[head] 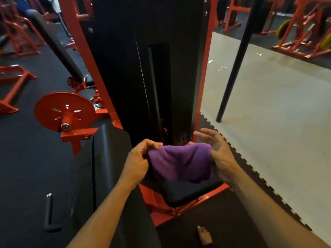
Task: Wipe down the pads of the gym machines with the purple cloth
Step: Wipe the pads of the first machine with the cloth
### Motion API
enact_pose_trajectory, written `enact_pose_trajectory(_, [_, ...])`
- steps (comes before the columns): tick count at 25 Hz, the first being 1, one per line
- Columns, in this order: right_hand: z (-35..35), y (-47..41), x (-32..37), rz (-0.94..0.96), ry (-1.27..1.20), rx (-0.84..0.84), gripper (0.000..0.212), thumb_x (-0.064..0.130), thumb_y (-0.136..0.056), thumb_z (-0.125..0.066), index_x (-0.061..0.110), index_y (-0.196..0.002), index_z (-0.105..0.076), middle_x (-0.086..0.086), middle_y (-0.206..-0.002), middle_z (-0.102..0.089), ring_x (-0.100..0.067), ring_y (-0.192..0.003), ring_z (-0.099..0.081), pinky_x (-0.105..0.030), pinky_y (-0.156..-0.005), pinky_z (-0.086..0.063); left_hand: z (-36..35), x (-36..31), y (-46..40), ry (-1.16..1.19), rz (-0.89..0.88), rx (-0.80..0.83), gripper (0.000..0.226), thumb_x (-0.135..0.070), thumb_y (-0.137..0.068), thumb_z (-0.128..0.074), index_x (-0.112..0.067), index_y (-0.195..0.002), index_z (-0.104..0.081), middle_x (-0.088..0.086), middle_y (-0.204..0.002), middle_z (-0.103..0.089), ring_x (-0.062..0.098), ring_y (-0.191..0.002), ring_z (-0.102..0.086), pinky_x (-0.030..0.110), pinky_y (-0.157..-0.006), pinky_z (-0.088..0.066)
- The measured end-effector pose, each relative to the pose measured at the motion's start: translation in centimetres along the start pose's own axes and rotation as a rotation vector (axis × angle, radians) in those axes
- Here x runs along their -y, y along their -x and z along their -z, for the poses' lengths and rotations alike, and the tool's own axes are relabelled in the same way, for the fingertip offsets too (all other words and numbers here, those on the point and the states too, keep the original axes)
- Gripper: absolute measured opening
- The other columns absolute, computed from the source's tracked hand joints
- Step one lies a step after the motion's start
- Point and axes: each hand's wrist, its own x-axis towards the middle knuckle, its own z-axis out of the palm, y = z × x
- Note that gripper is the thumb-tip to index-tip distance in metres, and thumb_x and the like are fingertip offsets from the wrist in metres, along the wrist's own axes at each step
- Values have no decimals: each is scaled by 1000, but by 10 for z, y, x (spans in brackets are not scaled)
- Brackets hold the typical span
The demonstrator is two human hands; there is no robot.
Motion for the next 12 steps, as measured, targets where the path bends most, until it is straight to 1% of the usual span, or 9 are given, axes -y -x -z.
enact_pose_trajectory(1, [-1,-14,-4,-29,-9,-45,34,9,-97,-63,27,-126,-59,-2,-126,-68,-28,-115,-67,-45,-90,-59,-4,4,-1,-62,-20,14,33,-11,-80,-57,-31,-105,-64,-8,-102,-74,11,-97,-69,37,-90,-57])
enact_pose_trajectory(2, [15,-23,-15,-14,53,-208,20,23,-102,-57,32,-119,-62,1,-118,-68,-27,-113,-67,-46,-92,-58,-7,6,-2,-79,-1,26,34,-20,-83,-57,-36,-112,-62,-8,-102,-73,12,-94,-69,35,-86,-56])
enact_pose_trajectory(3, [19,-39,-25,-131,8,-322,18,32,-104,-51,32,-117,-64,3,-112,-68,-26,-111,-67,-48,-95,-56,-11,8,-4,-88,44,28,35,-26,-85,-57,-39,-117,-62,-3,-105,-74,16,-96,-70,35,-87,-56])
enact_pose_trajectory(4, [23,-47,-31,-204,66,-226,25,33,-105,-47,27,-123,-64,5,-111,-67,-26,-111,-65,-48,-98,-54,-15,11,-8,-68,88,29,34,-28,-87,-57,-39,-118,-66,1,-109,-74,19,-100,-70,35,-92,-55])
enact_pose_trajectory(5, [28,-53,-28,-300,141,-82,29,28,-107,-45,22,-129,-63,4,-112,-68,-23,-112,-65,-43,-98,-53,-18,15,-10,-54,126,32,31,-24,-89,-58,-35,-115,-71,2,-113,-74,19,-106,-70,32,-96,-54])
enact_pose_trajectory(7, [45,-59,-35,-312,370,131,27,21,-107,-46,26,-123,-67,6,-111,-72,-14,-106,-68,-32,-90,-56,-22,19,-15,-88,190,65,34,-2,-95,-55,-21,-117,-74,-4,-120,-73,10,-113,-68,22,-98,-50])
enact_pose_trajectory(8, [57,-56,-34,-304,355,169,27,20,-107,-46,30,-117,-68,10,-107,-74,-9,-100,-69,-29,-85,-57,-24,18,-16,-128,207,96,41,9,-97,-50,-18,-121,-72,-10,-123,-72,5,-115,-66,19,-97,-50])
enact_pose_trajectory(10, [69,-66,-38,-317,231,224,30,16,-107,-44,29,-111,-71,13,-98,-76,-4,-91,-71,-26,-79,-56,-29,20,-19,-151,286,131,52,15,-98,-48,-22,-125,-71,-17,-126,-70,2,-120,-64,20,-99,-52])
enact_pose_trajectory(12, [78,-78,-48,-434,38,207,29,22,-105,-45,21,-110,-74,4,-100,-77,-11,-94,-72,-31,-85,-54,-34,27,-18,-89,373,135,53,15,-98,-49,-25,-124,-73,-16,-128,-71,5,-123,-64,24,-102,-53])
